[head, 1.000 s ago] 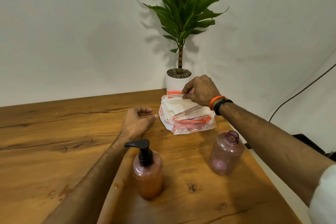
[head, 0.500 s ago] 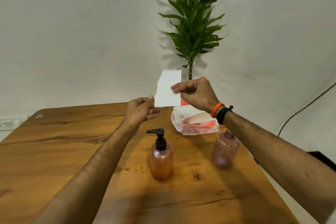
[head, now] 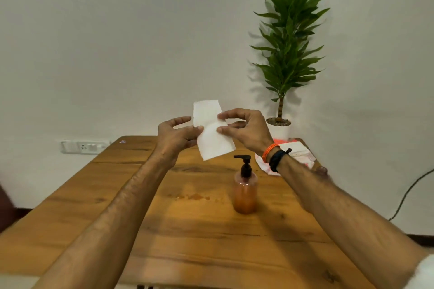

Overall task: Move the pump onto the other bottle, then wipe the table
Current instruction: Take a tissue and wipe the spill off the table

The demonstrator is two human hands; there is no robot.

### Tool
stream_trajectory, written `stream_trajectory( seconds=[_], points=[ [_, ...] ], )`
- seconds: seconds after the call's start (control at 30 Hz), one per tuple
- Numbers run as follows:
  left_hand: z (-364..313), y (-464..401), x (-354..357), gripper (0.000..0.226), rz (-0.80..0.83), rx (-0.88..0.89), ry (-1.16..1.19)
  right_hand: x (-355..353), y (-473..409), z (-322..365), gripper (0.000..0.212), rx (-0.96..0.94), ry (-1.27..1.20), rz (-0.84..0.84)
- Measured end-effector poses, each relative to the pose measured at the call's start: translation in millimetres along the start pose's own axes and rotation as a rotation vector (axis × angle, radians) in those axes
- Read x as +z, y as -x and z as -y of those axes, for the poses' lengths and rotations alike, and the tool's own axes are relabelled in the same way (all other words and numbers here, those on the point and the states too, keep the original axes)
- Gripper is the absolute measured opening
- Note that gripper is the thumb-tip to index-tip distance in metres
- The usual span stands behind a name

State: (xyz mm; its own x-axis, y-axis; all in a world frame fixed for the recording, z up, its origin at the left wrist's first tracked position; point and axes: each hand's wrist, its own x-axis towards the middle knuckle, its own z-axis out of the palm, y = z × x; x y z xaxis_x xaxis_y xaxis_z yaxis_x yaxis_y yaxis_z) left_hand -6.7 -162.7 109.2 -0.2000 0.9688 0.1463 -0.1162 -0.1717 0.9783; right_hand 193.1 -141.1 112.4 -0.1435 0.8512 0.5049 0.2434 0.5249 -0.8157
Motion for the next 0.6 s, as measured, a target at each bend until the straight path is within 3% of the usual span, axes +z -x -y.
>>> stream_trajectory(
  seconds=[0.17,0.33,0.47,0.6],
  points=[
    [2,24,-35,0.056,-0.061,0.008,-0.041,37,15,4,0.061,0.153,-0.077,-0.076],
    [10,43,-60,0.051,-0.081,-0.008,-0.054,61,28,2,0.034,0.325,-0.299,0.056],
    [22,53,-74,0.047,-0.088,-0.054,-0.087,80,35,-4,0.026,0.355,-0.348,0.048],
    [36,56,-83,0.043,-0.120,-0.085,-0.094,91,40,-11,0.028,0.435,-0.371,0.201]
  ],
)
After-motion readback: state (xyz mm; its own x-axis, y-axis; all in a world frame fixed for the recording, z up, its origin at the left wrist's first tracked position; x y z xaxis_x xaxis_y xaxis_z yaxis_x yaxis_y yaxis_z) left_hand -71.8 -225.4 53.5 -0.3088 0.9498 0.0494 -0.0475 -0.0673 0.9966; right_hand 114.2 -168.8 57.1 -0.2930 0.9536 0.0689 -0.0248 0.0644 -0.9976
